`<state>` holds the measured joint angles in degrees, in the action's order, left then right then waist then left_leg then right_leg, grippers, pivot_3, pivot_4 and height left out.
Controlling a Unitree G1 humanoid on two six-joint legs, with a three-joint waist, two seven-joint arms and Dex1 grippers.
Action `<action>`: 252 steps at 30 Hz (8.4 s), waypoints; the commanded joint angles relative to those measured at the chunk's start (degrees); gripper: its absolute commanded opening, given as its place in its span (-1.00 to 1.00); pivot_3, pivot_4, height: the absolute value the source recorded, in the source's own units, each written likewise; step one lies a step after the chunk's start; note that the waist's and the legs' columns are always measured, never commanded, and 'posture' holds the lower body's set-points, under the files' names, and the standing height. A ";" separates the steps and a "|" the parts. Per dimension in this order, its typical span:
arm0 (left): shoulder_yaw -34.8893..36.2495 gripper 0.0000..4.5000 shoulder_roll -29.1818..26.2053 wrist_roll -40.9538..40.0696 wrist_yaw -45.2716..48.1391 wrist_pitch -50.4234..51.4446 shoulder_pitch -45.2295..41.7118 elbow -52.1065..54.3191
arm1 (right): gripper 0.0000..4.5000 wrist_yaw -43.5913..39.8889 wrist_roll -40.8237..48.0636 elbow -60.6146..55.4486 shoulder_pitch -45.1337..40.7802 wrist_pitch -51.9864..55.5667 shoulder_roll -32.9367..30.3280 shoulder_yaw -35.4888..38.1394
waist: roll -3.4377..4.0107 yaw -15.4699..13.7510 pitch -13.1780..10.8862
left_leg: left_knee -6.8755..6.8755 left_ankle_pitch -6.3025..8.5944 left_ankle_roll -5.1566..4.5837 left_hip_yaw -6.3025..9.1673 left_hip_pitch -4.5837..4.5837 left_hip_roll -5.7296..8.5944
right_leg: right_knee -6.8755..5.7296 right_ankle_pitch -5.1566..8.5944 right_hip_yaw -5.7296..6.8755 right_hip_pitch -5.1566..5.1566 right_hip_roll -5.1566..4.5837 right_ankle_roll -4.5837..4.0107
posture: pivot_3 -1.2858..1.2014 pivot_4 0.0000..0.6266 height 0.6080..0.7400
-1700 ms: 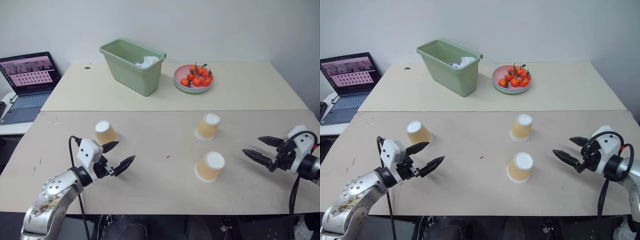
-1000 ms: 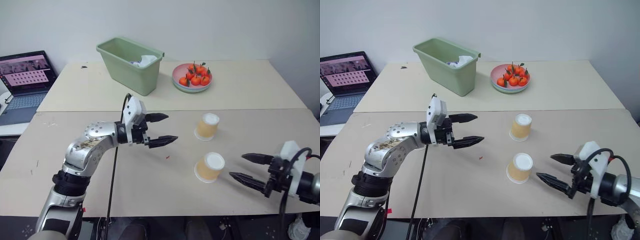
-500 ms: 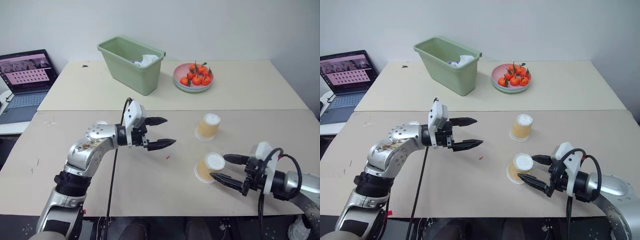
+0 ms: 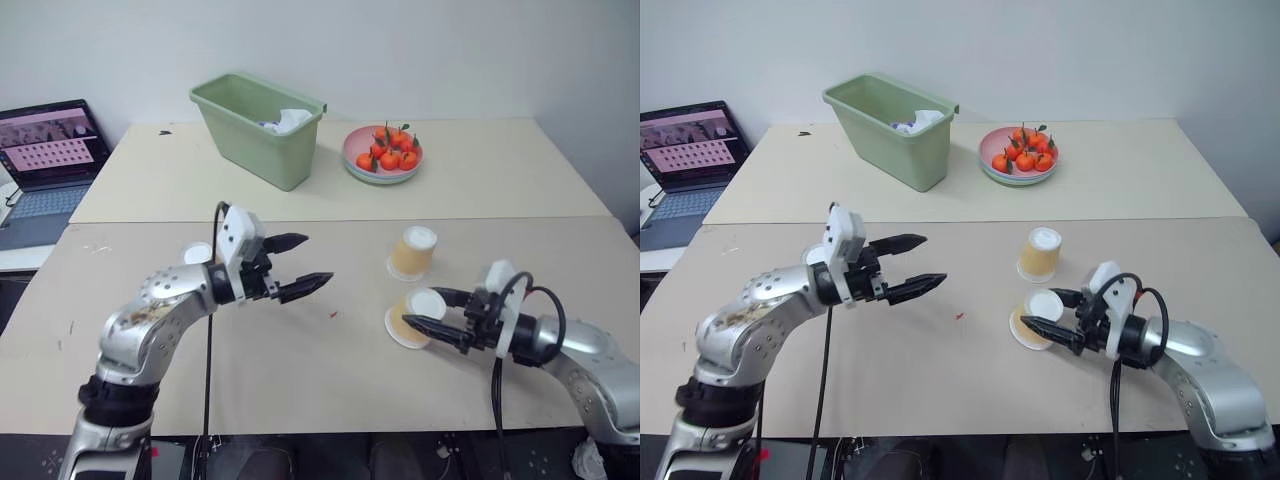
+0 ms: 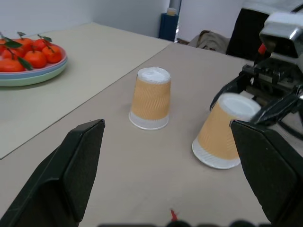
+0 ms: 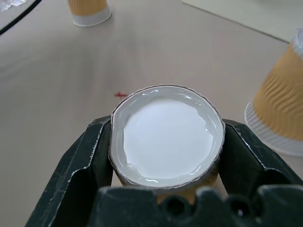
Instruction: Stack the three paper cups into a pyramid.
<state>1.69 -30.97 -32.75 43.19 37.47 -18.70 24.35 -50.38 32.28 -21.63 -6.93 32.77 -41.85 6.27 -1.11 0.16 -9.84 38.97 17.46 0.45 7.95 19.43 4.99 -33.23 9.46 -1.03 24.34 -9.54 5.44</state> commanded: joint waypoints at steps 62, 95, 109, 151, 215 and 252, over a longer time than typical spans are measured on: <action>2.69 1.00 -4.21 -18.27 -0.77 5.28 -8.27 3.20 | 0.98 -1.20 -7.41 17.05 -9.10 -3.90 -2.46 9.94 | -0.08 0.92 0.05 | 0.22 0.14 0.60 -0.76 0.16 -1.01 | -0.43 -0.46 -0.44 0.75 1.11 -0.78 | 0.03 -0.52 0.80; 6.15 1.00 -1.78 -12.89 -5.03 1.97 -1.09 5.05 | 0.98 -5.63 -17.76 48.24 -35.66 -20.73 10.61 -6.48 | -0.11 1.62 0.03 | 0.23 0.14 0.59 -1.17 -0.12 -1.01 | -0.63 -0.49 -1.03 0.81 1.16 -0.75 | 0.03 -0.52 0.80; 17.14 1.00 -1.39 -16.35 -16.16 2.30 11.91 13.48 | 0.24 -16.79 -17.82 53.68 -41.85 -22.16 16.36 -10.50 | -0.11 2.65 0.03 | 0.21 0.13 0.61 -1.18 -0.12 -1.04 | -0.72 -0.50 -1.10 0.90 1.20 -0.75 | 0.03 -0.52 0.80; 24.29 1.00 -0.67 -23.85 -25.19 1.10 16.49 15.52 | 0.98 -28.13 -16.73 46.34 -36.83 -14.79 7.47 -7.99 | -0.14 2.42 0.04 | 0.22 0.12 0.68 -1.23 -0.15 -1.28 | -0.72 -0.61 -1.14 0.91 1.46 -0.92 | 0.03 -0.52 0.80; 16.50 0.27 5.05 5.89 -24.64 -14.04 5.28 -18.33 | 1.00 -11.60 3.26 15.91 -30.58 0.44 6.90 0.74 | -0.23 0.88 0.01 | 0.22 0.20 0.74 -1.46 -0.16 -1.79 | -0.43 -0.75 -1.23 0.91 1.97 -1.11 | 0.03 -0.52 0.80; -4.76 0.27 1.36 -3.76 12.30 2.80 -27.62 -22.56 | 1.00 -7.61 6.88 5.07 -17.30 4.67 -0.01 1.78 | -0.36 1.95 -0.07 | 0.22 0.29 0.58 -1.52 -0.11 -1.78 | -0.34 -0.78 -1.27 0.90 1.98 -1.01 | 0.03 -0.52 0.80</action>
<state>-2.68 -29.99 -37.82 54.72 42.52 -44.80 2.21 -58.64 37.31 -13.74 -24.26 36.91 -41.57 5.63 -1.47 2.11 -9.91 39.19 17.75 1.03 6.43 19.34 3.21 -33.57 8.68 -2.30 25.24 -7.56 4.43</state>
